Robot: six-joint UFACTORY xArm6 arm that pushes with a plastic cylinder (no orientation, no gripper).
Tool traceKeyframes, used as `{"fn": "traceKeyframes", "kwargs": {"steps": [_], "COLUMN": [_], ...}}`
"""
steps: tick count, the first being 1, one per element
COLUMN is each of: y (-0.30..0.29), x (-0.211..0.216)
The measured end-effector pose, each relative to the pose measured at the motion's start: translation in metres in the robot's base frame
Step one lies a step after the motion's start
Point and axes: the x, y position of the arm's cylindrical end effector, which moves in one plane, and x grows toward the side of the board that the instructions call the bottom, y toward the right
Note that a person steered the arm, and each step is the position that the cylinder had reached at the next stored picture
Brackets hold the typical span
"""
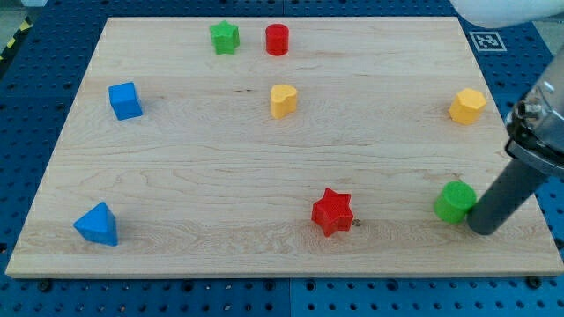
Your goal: Push the green circle vertical to the red star
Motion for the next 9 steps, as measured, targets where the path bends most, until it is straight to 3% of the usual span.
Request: {"fn": "traceKeyframes", "kwargs": {"steps": [6, 9], "y": [-0.103, -0.106], "x": [-0.086, -0.154]}}
